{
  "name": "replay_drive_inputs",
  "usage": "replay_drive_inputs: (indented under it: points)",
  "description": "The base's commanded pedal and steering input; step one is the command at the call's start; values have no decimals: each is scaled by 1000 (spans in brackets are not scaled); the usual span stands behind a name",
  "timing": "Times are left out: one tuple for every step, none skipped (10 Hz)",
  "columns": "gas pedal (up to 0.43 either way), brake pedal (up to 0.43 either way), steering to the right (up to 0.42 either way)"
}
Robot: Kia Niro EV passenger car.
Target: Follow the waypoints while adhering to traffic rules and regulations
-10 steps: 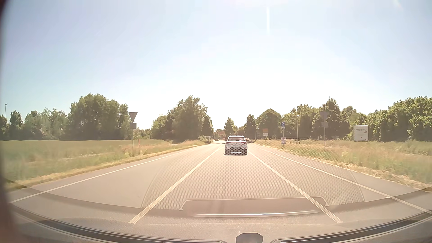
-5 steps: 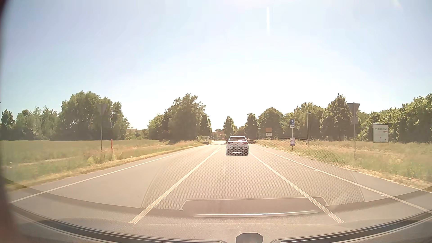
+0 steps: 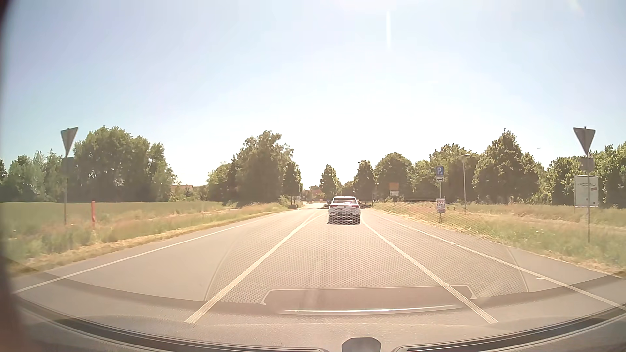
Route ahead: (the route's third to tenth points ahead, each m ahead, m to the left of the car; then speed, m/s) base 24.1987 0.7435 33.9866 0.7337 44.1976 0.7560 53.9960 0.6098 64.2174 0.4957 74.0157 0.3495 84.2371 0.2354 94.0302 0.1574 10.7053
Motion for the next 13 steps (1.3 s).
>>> replay_drive_inputs:
  points:
    - [8, 30, 5]
    - [8, 30, 5]
    - [8, 30, 5]
    - [8, 30, 5]
    - [8, 30, 5]
    - [8, 30, 5]
    - [8, 30, 5]
    - [8, 30, 5]
    - [8, 30, 5]
    - [8, 24, 5]
    - [20, 30, 7]
    - [20, 30, 8]
    - [20, 30, 9]
